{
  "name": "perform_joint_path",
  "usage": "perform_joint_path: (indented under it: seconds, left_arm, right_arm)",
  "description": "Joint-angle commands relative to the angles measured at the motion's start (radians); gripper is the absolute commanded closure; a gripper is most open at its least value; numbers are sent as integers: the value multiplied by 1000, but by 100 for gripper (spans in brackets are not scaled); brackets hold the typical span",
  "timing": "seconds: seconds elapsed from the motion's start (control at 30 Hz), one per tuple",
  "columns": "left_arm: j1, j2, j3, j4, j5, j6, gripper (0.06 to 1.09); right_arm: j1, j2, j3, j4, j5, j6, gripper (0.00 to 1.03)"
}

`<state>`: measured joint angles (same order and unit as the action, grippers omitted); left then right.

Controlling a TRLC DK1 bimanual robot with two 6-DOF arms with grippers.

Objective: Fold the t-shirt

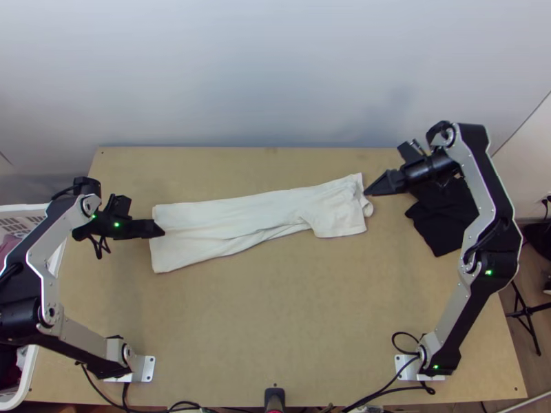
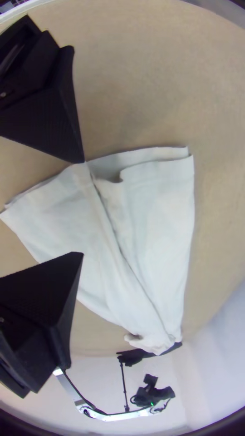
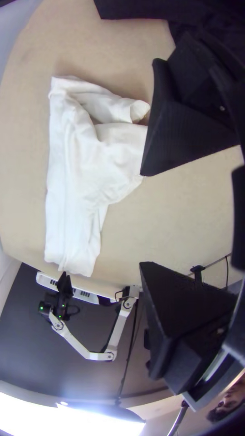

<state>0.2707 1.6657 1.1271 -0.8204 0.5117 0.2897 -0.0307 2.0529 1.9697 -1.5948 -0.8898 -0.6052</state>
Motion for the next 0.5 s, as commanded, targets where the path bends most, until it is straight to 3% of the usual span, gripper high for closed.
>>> perform_joint_path:
  seconds: [0.0, 0.07, 0.17, 0.23, 0.47]
  left_arm:
    - [21, 46, 36, 23, 54, -64, 14]
    - [27, 46, 34, 35, 54, -67, 14]
    - [47, 49, 34, 40, 53, -63, 14]
    - [68, 54, 36, 41, 53, -61, 14]
    - [96, 58, 25, 43, 54, -64, 14]
  right_arm:
    - [78, -53, -135, 84, 0, -33, 40]
    - [123, -56, -181, 144, 0, -34, 52]
    - [193, -56, -238, 297, 2, -33, 85]
    - [227, -31, -233, 365, 2, -33, 100]
    - [299, 59, -224, 532, 54, -31, 100]
